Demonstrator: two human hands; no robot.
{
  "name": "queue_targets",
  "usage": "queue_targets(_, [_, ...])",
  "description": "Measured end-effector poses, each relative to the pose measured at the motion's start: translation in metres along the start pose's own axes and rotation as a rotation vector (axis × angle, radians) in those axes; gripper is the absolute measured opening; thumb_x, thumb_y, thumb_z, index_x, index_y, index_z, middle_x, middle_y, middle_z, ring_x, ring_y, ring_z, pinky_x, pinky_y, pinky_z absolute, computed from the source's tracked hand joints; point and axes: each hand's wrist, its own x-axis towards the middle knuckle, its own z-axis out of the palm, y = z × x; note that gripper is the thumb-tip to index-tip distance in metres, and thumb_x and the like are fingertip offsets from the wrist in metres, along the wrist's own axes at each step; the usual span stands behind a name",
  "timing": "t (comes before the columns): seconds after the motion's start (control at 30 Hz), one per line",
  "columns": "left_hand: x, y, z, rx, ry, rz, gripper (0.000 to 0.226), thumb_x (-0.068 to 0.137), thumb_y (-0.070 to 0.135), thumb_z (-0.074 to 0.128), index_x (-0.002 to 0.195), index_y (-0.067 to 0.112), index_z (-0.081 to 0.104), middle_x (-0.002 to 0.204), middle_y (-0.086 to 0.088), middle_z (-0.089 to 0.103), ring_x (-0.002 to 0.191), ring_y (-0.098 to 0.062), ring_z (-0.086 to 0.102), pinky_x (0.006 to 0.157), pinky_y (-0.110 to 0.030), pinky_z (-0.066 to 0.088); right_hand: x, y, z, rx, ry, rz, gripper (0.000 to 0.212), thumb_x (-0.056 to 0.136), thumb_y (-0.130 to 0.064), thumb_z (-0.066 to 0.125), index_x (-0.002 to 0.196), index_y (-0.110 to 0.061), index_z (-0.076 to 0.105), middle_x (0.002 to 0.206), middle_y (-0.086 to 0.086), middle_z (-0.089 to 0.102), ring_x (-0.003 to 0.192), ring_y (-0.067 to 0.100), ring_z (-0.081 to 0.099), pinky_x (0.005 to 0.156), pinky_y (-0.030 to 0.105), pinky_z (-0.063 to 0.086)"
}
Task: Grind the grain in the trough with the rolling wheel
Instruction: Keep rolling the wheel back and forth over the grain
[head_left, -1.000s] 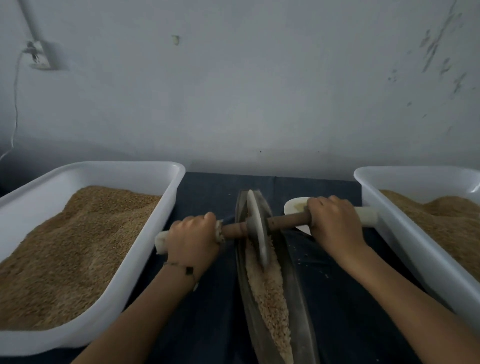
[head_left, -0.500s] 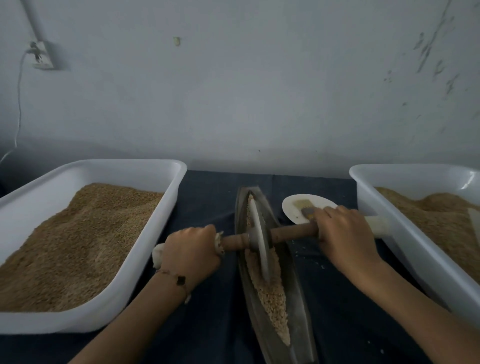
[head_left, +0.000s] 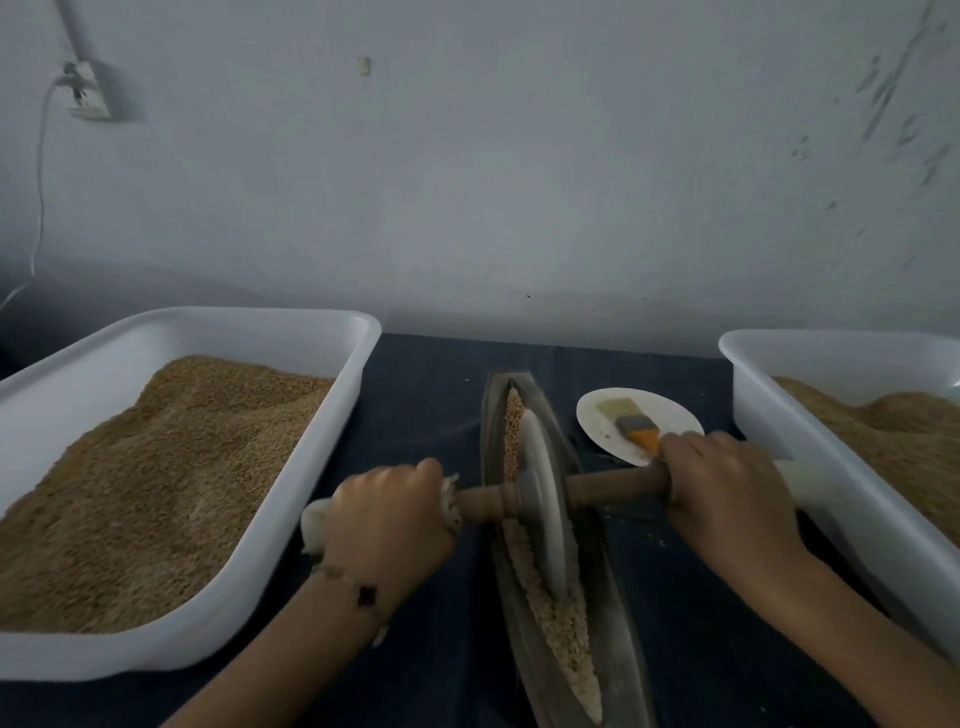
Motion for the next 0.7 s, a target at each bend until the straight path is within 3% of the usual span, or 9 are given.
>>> queue_targets(0.13, [0.046,-0.001,0.01,-0.01,0.03,-0.02,0.022,0.087,0.04,0.051,0.073,0.028,0.039,0.064,0.011,0.044,0.056,-0.006,0.042,0.054,-0.025,0.034,0.044,0.006,0.037,-0.019,-0.002,0.07,0.02,0.073,-0.003,0.071,0.067,-0.013,0.055,0.061,0.007,0.059,0.057,0.029,0.052,0.055,0.032,0.03])
queue_targets(0.3, [0.086,-0.006,0.012,-0.041,-0.035,-0.118,0.021,0.088,0.036,0.05,0.07,0.025,0.051,0.068,0.007,0.055,0.064,-0.013,0.054,0.058,-0.026,0.04,0.078,0.008,0.053,-0.004,0.086,0.068,0.028,0.077,-0.004,0.071,0.061,-0.012,0.049,0.055,0.009,0.055,0.051,0.028,0.049,0.054,0.03,0.024])
queue_targets(0.5, [0.063,-0.006,0.012,-0.029,-0.063,-0.062,0.014,0.086,0.035,0.051,0.075,0.027,0.051,0.067,0.009,0.054,0.059,-0.008,0.051,0.055,-0.024,0.04,0.051,0.002,0.038,-0.04,0.013,0.077,0.026,0.063,0.003,0.075,0.064,-0.012,0.054,0.058,0.007,0.057,0.052,0.023,0.044,0.055,0.03,0.027])
queue_targets(0.6, [0.035,-0.002,0.003,0.006,-0.068,0.001,0.02,0.087,0.038,0.051,0.073,0.028,0.041,0.066,0.011,0.049,0.058,-0.005,0.046,0.052,-0.023,0.035,0.019,0.0,0.015,-0.035,-0.011,0.05,0.027,0.057,0.001,0.081,0.068,-0.01,0.059,0.059,0.007,0.059,0.052,0.027,0.053,0.054,0.029,0.028])
queue_targets(0.7, [0.0,0.005,-0.01,0.074,-0.009,0.049,0.027,0.089,0.041,0.047,0.07,0.03,0.031,0.062,0.012,0.038,0.059,-0.005,0.04,0.053,-0.024,0.027,-0.013,0.001,-0.01,-0.004,-0.085,0.021,0.034,0.051,0.004,0.082,0.066,-0.014,0.057,0.056,0.002,0.055,0.05,0.023,0.049,0.05,0.028,0.028])
